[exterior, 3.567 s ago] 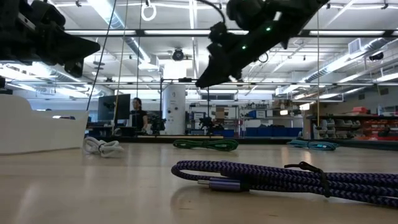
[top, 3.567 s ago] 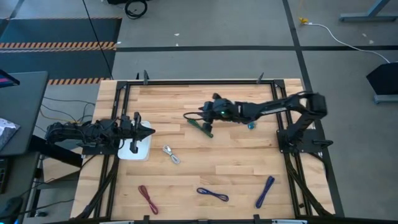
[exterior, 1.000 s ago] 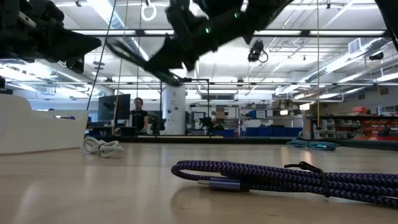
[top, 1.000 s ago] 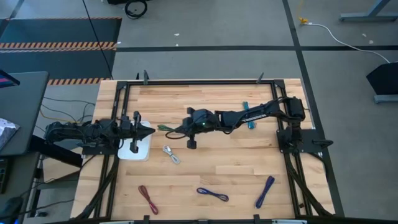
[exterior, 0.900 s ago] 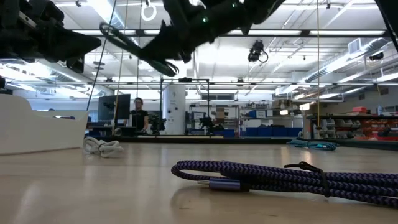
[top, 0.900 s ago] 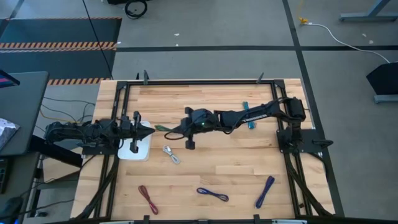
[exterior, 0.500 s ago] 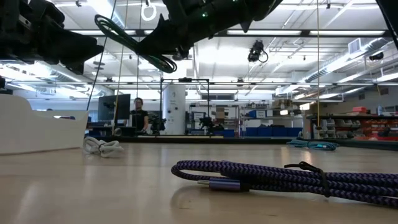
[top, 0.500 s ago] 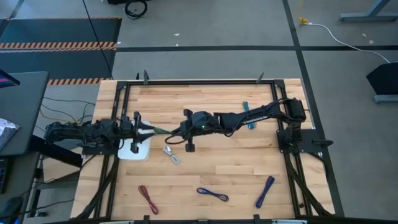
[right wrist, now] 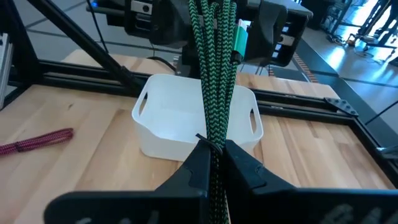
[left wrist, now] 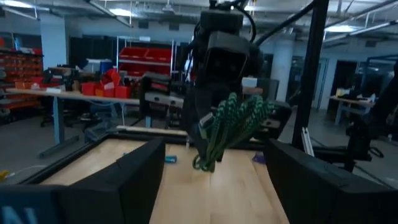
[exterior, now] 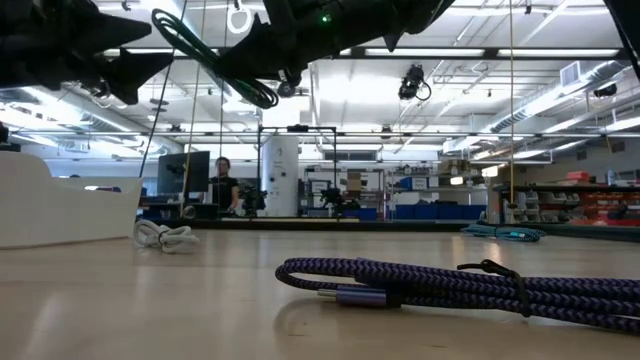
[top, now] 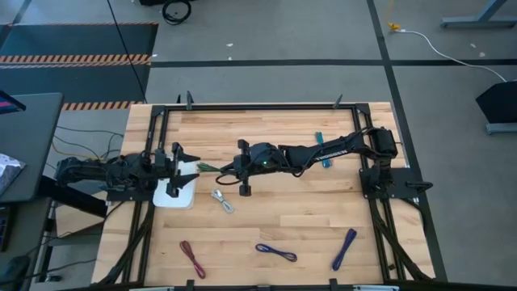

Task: Pick and place USB-C Cables
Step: Put the green charger cable into the white bin

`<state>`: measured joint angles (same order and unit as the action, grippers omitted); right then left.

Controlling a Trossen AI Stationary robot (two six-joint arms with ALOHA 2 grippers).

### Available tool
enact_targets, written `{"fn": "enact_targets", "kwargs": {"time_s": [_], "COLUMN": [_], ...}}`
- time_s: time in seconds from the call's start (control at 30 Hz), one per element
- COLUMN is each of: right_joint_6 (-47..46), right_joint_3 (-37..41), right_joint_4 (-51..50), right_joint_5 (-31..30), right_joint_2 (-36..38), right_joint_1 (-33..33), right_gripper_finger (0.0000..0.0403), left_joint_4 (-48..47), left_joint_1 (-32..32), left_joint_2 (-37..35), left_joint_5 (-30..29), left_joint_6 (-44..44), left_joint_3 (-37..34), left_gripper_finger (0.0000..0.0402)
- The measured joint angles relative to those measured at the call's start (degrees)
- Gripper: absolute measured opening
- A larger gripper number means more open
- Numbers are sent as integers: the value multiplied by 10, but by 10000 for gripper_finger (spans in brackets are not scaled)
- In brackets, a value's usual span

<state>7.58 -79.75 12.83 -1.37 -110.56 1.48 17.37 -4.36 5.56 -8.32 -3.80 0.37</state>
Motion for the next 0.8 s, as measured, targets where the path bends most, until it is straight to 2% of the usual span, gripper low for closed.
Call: {"fn": "enact_targets", "kwargs": {"time_s": [0.63,0.8], "right_joint_6": [-21,-26], "right_joint_3": [0,0], "right_joint_4": [-11,-13], "right_joint_5": [0,0], "right_joint_2": [0,0], "right_joint_1": [0,0], "right_gripper_finger": [24,24], "left_joint_4": [172,189], "left_joint_1": [0,0], "left_joint_2": [161,202], "left_joint_5": [10,-33], "left_joint_6": [20,22], "left_joint_3": [0,0], "left_gripper_finger": [279,279]}}
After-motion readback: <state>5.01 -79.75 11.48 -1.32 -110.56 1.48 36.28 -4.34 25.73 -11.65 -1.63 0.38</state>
